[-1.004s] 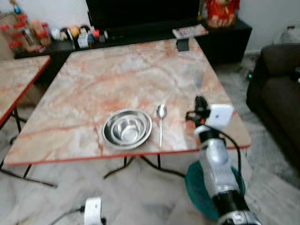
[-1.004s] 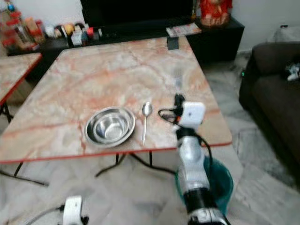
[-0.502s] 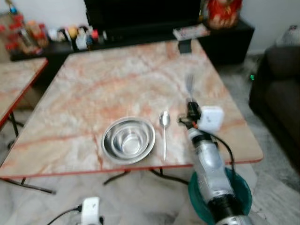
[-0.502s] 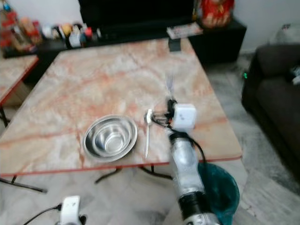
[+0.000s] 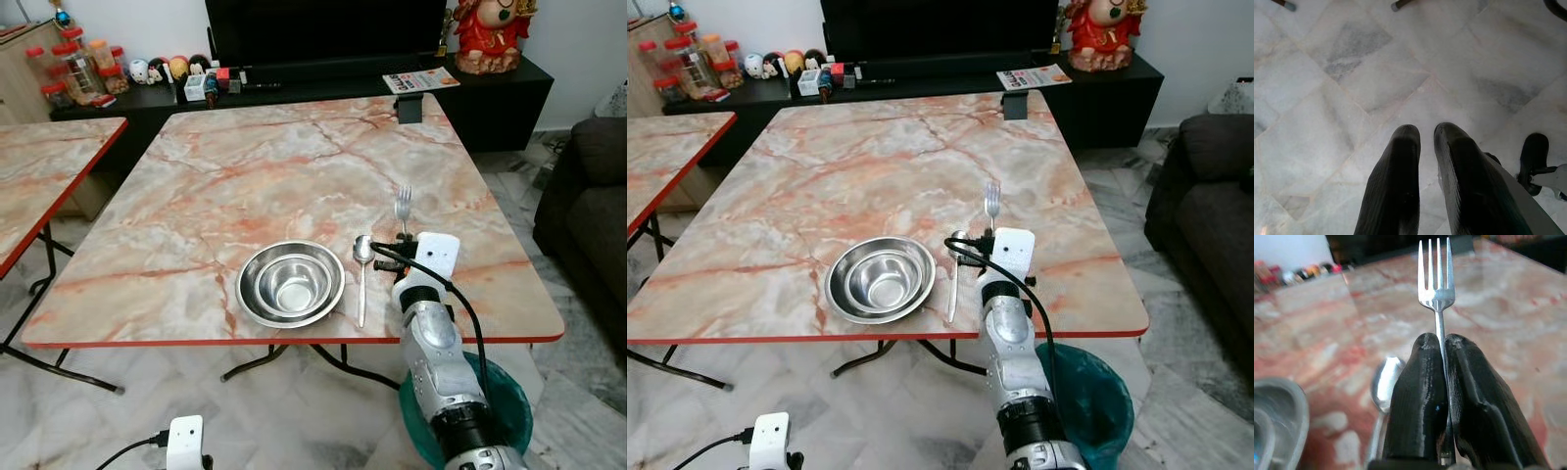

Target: Setting the table

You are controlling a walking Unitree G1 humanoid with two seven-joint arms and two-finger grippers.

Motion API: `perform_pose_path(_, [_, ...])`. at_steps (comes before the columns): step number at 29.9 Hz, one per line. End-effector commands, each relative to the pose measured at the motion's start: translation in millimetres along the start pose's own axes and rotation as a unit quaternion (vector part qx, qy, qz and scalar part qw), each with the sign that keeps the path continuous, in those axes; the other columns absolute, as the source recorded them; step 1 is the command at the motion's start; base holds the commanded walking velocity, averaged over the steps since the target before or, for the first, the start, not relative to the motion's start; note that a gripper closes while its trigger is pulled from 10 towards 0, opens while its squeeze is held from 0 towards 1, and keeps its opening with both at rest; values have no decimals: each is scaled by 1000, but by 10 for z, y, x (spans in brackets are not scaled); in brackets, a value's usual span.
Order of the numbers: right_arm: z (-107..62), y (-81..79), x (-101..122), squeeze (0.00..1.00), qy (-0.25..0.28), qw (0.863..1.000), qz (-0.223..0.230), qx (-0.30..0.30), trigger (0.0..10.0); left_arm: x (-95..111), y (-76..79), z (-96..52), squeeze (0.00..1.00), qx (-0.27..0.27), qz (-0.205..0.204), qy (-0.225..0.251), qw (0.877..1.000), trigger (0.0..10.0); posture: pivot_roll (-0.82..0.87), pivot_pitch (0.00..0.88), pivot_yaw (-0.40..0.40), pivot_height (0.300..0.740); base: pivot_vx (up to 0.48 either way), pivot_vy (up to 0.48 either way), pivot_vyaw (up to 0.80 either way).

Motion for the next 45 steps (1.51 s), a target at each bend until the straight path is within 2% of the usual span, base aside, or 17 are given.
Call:
perform_pose_path(1, [53, -22, -48, 0, -35, 999, -19, -6, 10000, -17, -34, -5, 0, 4, -6, -5, 1000, 10000, -60, 48, 85, 740, 0, 0, 0])
perform_pose_path(4, [79, -56, -94, 0, -66, 997, -35, -3, 10000, -19, -37, -5, 0, 5, -6, -5, 1000, 10000, -57, 47, 84, 740, 0, 0, 0])
perform_pose_path(11, [81, -155, -178, 0, -97, 993, -67, 18, 10000, -38, -42, -9, 0, 6, -5, -8, 1000, 10000, -51, 45, 78, 740, 0, 0, 0])
perform_pose_path(22, [86, -172, -205, 0, -117, 989, -87, 12, 10000, -54, -43, -12, 0, 4, -3, -12, 1000, 10000, -58, 44, 80, 740, 0, 0, 0])
perform_pose_path(31, [84, -108, -226, 0, -129, 986, -103, -7, 10000, -67, -32, -13, 0, 0, -1, -14, 1000, 10000, -58, 41, 79, 740, 0, 0, 0])
perform_pose_path(38, [82, 39, -254, 0, -132, 984, -114, -21, 10000, -64, -25, -12, 0, -2, 2, -15, 1000, 10000, -68, 41, 80, 740, 0, 0, 0])
perform_pose_path(45, [50, 38, -308, 0, -143, 983, -117, -16, 10000, -56, -1, -7, 0, -4, 1, -14, 1000, 10000, -67, 48, 78, 740, 0, 0, 0])
Point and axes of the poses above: a point about 5 cm out from each wrist's last joint towards the gripper, its own z axis pointing out of the wrist towards the gripper, its own x axis along the axis of the wrist's last joint, y = z × x, the point moved 1 cm from there along z, pointing out of the wrist towards the gripper, and after that the axes turned 14 degrees about -z, right-handed, at the moved point
